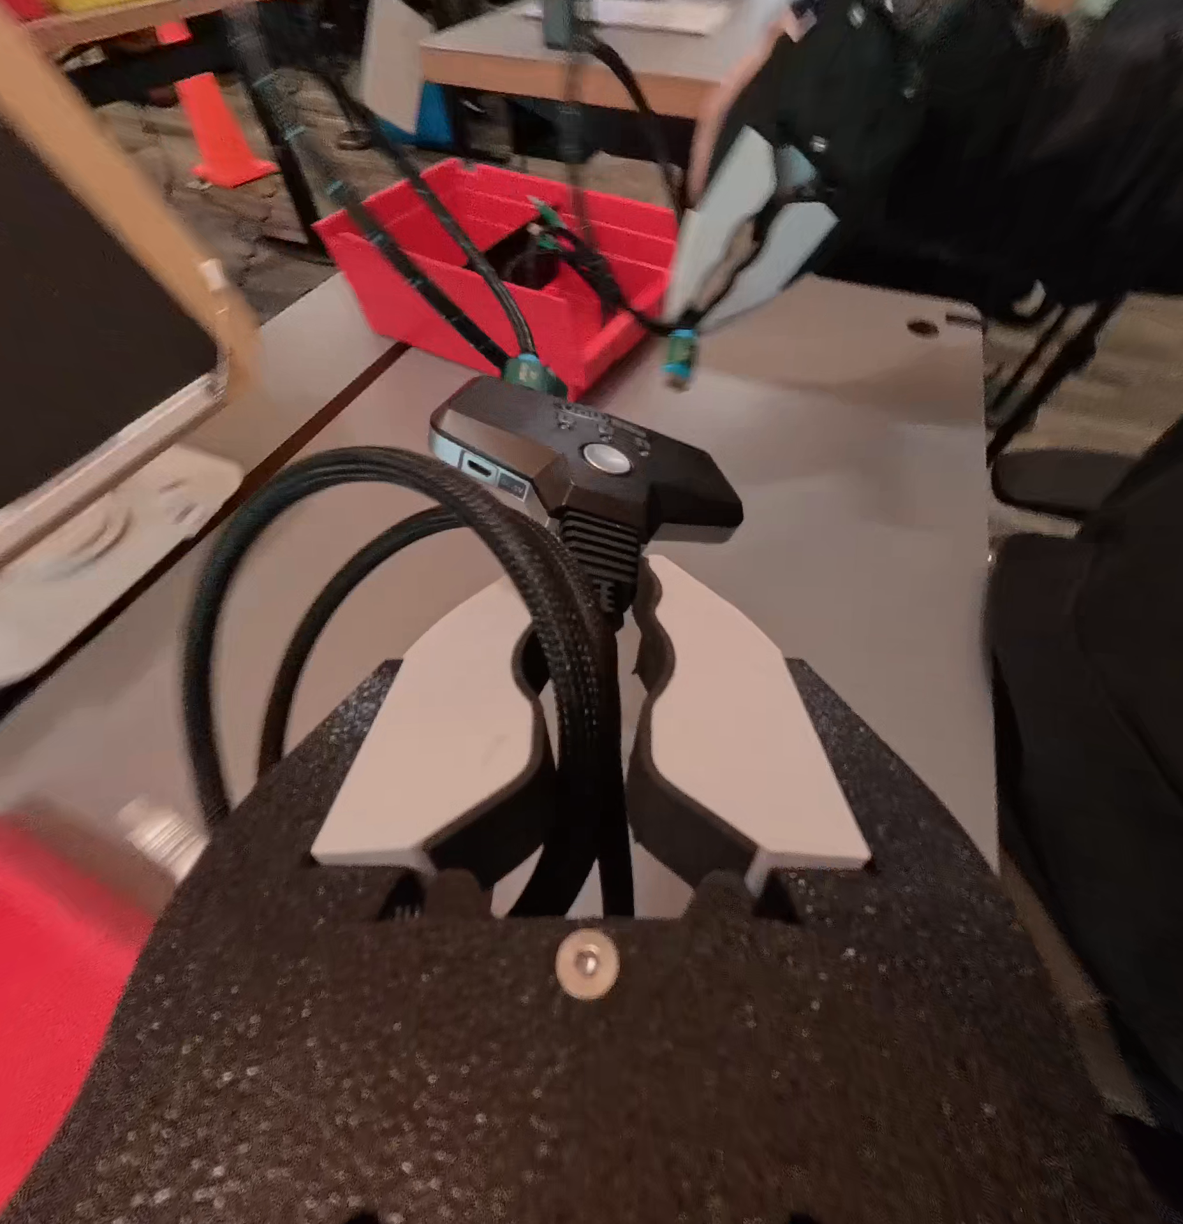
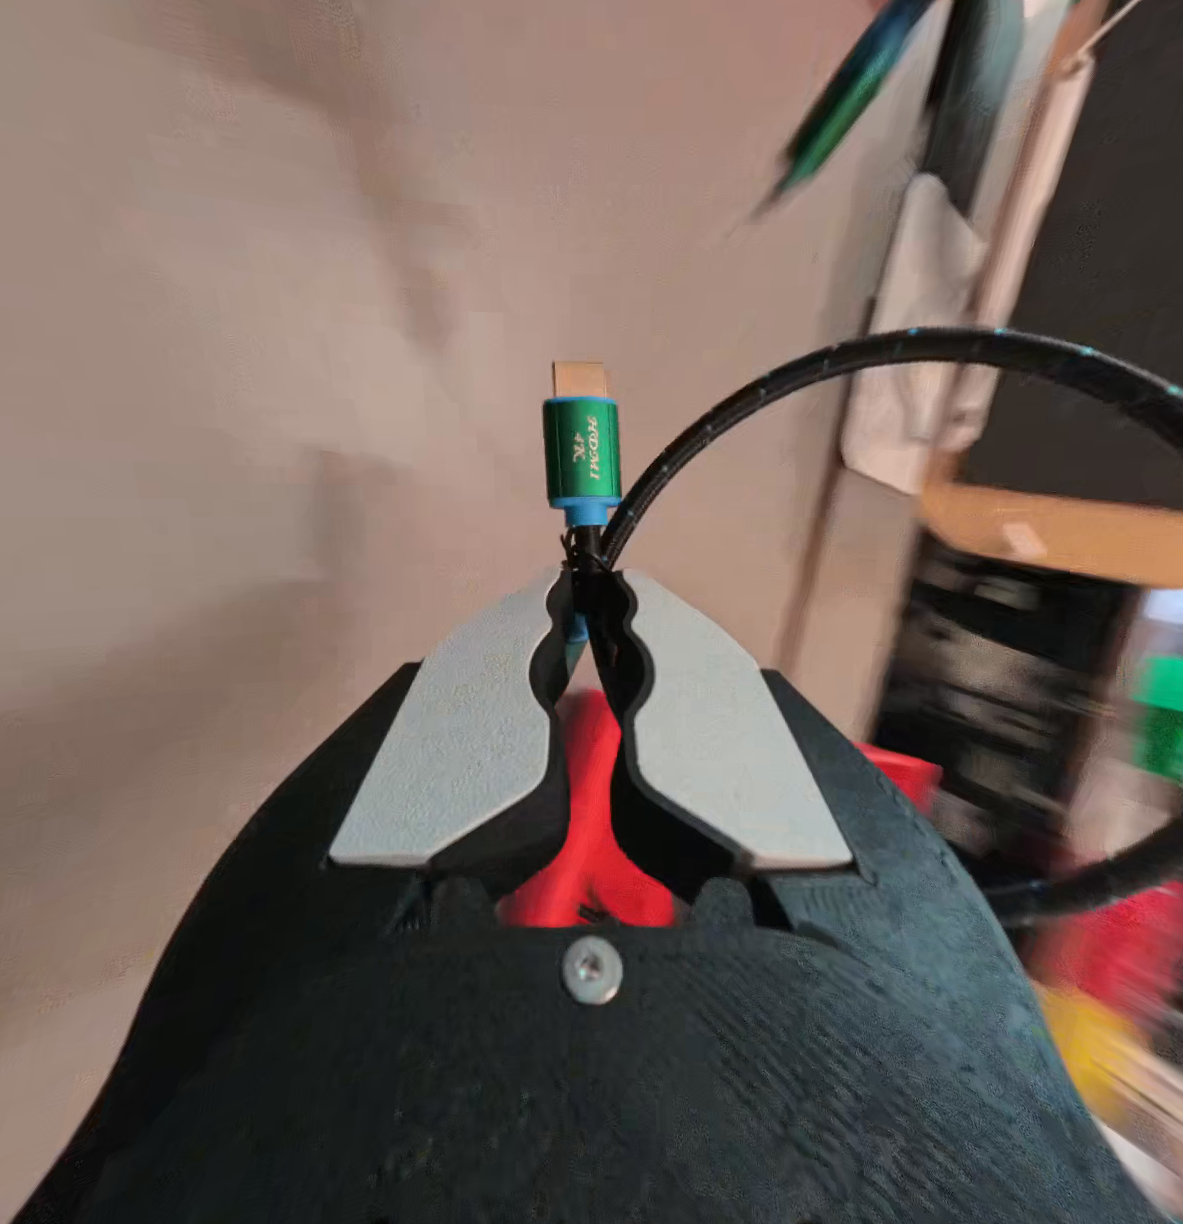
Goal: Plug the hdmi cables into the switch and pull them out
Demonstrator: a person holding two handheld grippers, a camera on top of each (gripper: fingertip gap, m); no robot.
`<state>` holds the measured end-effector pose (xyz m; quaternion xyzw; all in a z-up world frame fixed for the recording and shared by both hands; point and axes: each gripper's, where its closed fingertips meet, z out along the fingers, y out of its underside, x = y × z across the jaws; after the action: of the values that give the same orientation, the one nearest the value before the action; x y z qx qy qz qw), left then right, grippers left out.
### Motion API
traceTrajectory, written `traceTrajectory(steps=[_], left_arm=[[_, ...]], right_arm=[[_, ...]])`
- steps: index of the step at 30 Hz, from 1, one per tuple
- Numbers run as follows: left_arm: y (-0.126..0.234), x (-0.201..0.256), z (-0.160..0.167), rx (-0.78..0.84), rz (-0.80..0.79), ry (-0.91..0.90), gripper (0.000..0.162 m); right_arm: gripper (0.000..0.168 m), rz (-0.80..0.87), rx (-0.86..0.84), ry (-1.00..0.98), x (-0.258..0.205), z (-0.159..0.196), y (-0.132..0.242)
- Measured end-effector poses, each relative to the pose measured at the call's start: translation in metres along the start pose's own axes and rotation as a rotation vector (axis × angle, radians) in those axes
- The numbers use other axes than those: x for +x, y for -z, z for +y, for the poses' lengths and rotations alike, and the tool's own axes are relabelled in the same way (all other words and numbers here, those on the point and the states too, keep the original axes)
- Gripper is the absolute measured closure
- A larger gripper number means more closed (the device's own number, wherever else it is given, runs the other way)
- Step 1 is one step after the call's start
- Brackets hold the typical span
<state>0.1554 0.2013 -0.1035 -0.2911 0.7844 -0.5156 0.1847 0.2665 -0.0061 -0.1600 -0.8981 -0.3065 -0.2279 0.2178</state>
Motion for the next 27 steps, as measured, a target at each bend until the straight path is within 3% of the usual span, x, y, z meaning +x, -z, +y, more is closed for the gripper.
traceTrajectory(steps=[2,6,10,14,17,23,24,27], left_arm=[[0.024,-0.015,0.003,0.014,-0.053,0.041,0.14],[0.025,-0.009,-0.015,0.049,-0.065,-0.046,0.139],[0.02,-0.002,-0.03,0.09,-0.046,-0.06,0.139],[0.015,0.001,-0.034,0.102,-0.036,-0.055,0.139],[0.01,0.004,-0.035,0.119,-0.014,-0.049,0.139],[0.004,0.008,-0.037,0.118,0.014,-0.046,0.139],[0.004,0.009,-0.037,0.116,0.018,-0.045,0.139],[0.003,0.013,-0.034,0.122,0.04,-0.038,0.139]], right_arm=[[0.157,-0.119,0.17,-0.193,-0.008,-0.004,0.018],[0.157,0.131,0.212,-0.256,0.042,0.007,0.053],[0.157,0.095,0.11,-0.42,0.057,0.066,0.059],[0.157,0.088,0.145,-0.693,0.065,0.12,0.036],[0.157,0.191,0.158,-0.892,0.072,0.156,0.013],[0.156,0.188,0.079,-0.932,0.05,0.194,-0.046],[0.15,0.185,0.082,-0.956,0.048,0.194,-0.051],[0.11,0.252,0.113,-0.988,0.059,0.191,-0.043]])
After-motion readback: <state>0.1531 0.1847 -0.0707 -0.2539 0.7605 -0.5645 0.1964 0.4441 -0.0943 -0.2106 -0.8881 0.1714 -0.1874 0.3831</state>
